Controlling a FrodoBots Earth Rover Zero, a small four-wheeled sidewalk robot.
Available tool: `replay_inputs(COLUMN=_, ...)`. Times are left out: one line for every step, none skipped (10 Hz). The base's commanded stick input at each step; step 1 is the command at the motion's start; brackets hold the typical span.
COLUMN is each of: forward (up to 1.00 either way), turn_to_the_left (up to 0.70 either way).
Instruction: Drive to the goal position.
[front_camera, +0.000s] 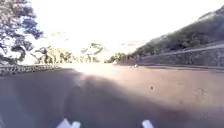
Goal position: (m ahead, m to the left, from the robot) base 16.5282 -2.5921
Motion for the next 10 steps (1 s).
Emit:
replay_inputs(forward=0.50, turn_to_the_left=0.00)
replay_inputs(forward=0.50, turn_to_the_left=0.00)
replay_inputs(forward=0.50, turn_to_the_left=0.00)
replay_inputs(forward=0.50, turn_to_the_left=0.00)
replay_inputs(forward=0.50, turn_to_the_left=0.00)
replay_inputs(forward=0.50, turn_to_the_left=0.00)
replay_inputs(forward=0.50, turn_to_the_left=0.00)
replay_inputs(forward=0.50, turn_to_the_left=0.00)
replay_inputs(forward=0.50, turn_to_the_left=0.00)
replay_inputs(forward=0.50, turn_to_the_left=0.00)
